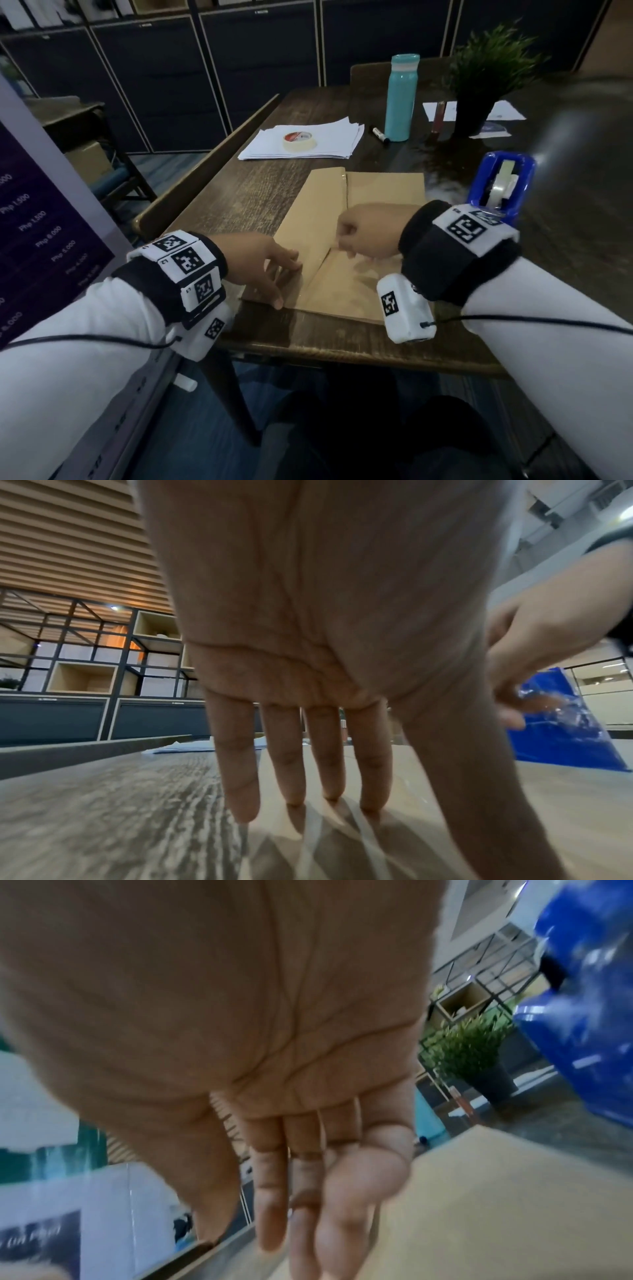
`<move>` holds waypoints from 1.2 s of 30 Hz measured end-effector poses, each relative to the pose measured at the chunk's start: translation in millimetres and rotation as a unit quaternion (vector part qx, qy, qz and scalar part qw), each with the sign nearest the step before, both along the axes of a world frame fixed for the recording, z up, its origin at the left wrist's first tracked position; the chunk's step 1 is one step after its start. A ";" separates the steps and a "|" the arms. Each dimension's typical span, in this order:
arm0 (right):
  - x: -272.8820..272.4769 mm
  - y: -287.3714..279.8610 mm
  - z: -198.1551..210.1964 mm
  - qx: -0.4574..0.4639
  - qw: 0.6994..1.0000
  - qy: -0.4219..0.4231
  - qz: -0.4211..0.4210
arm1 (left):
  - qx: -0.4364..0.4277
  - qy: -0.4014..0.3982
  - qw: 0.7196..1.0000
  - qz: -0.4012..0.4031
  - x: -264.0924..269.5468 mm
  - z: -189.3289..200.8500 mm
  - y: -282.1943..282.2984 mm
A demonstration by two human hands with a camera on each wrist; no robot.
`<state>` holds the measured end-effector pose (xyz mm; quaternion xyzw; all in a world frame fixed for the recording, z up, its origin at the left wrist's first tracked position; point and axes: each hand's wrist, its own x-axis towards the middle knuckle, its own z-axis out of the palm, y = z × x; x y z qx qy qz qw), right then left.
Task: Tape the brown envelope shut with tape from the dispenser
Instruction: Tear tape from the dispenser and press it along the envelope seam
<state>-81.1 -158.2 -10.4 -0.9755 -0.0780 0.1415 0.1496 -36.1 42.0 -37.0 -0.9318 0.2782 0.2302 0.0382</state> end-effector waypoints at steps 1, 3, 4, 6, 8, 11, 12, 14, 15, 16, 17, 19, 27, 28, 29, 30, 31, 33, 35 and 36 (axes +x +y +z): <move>-5.9 -8.0 6.7 0.015 0.999 -0.044 -0.012 | 0.002 0.008 1.000 0.004 0.9 1.6 1.3; -14.8 -24.0 19.0 0.042 0.990 -0.125 -0.041 | 0.011 0.024 1.000 0.014 0.9 6.2 3.7; -18.9 -32.7 23.7 0.053 0.983 -0.165 -0.058 | 0.016 0.028 0.999 0.019 0.3 8.9 4.0; -25.4 -49.7 30.1 0.075 0.965 -0.234 -0.092 | 0.012 0.022 0.999 0.029 -1.2 15.2 2.1; -31.0 -66.0 33.9 0.086 0.947 -0.285 -0.120 | -0.027 -0.012 0.999 0.031 -1.4 21.3 -3.3; -36.0 -89.7 37.5 0.066 0.936 -0.316 -0.140 | -0.115 -0.090 0.989 0.025 0.7 25.4 -19.9; -37.5 -97.9 38.2 0.057 0.939 -0.308 -0.146 | -0.152 -0.112 0.982 0.026 0.8 25.6 -29.7; -39.0 -112.4 36.7 0.043 0.942 -0.296 -0.155 | -0.228 -0.143 0.963 0.026 -3.5 25.6 -51.6; -39.1 -120.2 35.4 0.038 0.939 -0.302 -0.162 | -0.262 -0.150 0.953 0.022 -6.5 25.4 -64.6; -37.7 -128.5 33.4 0.031 0.933 -0.315 -0.169 | -0.291 -0.154 0.944 0.014 -10.2 25.2 -77.8; -35.2 -138.2 31.4 0.013 0.927 -0.331 -0.174 | -0.313 -0.152 0.937 0.004 -13.9 25.1 -91.2; -29.0 -158.9 26.5 -0.039 0.922 -0.338 -0.185 | -0.350 -0.136 0.927 -0.014 -21.0 24.5 -117.5; -17.8 -189.5 6.5 0.035 0.940 -0.245 -0.234 | -0.467 -0.033 0.883 0.006 -43.2 23.6 -191.2; -14.7 -189.2 4.4 0.041 0.942 -0.234 -0.236 | -0.471 -0.021 0.882 0.022 -43.1 23.2 -196.1; -11.9 -188.1 2.5 0.044 0.943 -0.229 -0.238 | -0.472 -0.008 0.881 0.038 -42.4 22.9 -200.3; -8.6 -187.1 1.2 0.047 0.942 -0.230 -0.241 | -0.471 0.005 0.881 0.051 -40.6 22.1 -204.0; -6.0 -185.7 0.4 0.051 0.940 -0.230 -0.245 | -0.470 0.020 0.880 0.063 -39.0 21.5 -206.4; -1.8 -183.6 -0.7 0.060 0.940 -0.223 -0.250 | -0.472 0.063 0.875 0.088 -34.7 20.0 -209.6; 2.1 -184.6 -1.6 0.058 0.944 -0.213 -0.246 | -0.476 0.105 0.864 0.130 -31.3 20.4 -212.3; 3.7 -186.0 -1.9 0.055 0.944 -0.213 -0.244 | -0.474 0.118 0.859 0.151 -30.3 21.3 -214.2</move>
